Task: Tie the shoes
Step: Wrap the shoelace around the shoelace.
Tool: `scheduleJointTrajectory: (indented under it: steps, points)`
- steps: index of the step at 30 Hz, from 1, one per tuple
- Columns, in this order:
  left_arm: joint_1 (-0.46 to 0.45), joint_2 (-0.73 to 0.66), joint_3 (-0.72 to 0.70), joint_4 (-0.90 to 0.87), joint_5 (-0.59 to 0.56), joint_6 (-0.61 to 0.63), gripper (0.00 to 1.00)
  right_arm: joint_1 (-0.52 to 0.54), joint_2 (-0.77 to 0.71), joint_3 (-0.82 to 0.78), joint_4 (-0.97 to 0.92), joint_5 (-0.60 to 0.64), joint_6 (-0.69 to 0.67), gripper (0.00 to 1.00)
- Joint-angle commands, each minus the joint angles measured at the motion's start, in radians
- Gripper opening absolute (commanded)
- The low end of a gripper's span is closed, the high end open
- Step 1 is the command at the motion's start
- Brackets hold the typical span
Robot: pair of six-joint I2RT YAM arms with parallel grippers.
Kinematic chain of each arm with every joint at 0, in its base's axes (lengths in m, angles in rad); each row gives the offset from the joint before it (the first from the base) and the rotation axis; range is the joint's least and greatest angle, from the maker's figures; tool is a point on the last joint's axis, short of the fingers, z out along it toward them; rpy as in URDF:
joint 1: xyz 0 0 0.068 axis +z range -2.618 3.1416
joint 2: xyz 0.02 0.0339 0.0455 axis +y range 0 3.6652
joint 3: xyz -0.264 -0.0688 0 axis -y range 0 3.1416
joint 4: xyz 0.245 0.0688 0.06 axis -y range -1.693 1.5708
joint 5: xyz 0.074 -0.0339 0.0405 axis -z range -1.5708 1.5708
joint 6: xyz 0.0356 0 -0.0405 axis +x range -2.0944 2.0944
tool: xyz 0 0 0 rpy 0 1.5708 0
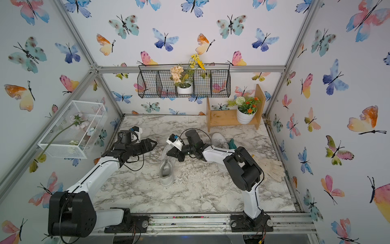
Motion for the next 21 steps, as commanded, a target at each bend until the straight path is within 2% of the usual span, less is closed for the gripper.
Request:
scheduleJointTrajectory:
  steps: [1,6,11,18,21]
  points:
    - [0.000,0.113,0.068,-0.131,-0.172,0.084,0.63,0.006,-0.027,0.011,-0.030,0.028,-0.013,0.02]
    - [-0.003,0.301,0.174,-0.153,-0.195,0.118,0.62,0.012,-0.026,0.016,-0.039,0.040,-0.017,0.02]
    - [-0.008,0.463,0.280,-0.165,-0.198,0.135,0.56,0.020,-0.016,0.037,-0.059,0.050,-0.022,0.02]
    - [-0.016,0.585,0.356,-0.152,-0.180,0.140,0.55,0.029,-0.013,0.053,-0.067,0.063,-0.026,0.02]
    - [-0.024,0.622,0.382,-0.156,-0.203,0.139,0.52,0.030,-0.013,0.052,-0.070,0.068,-0.026,0.02]
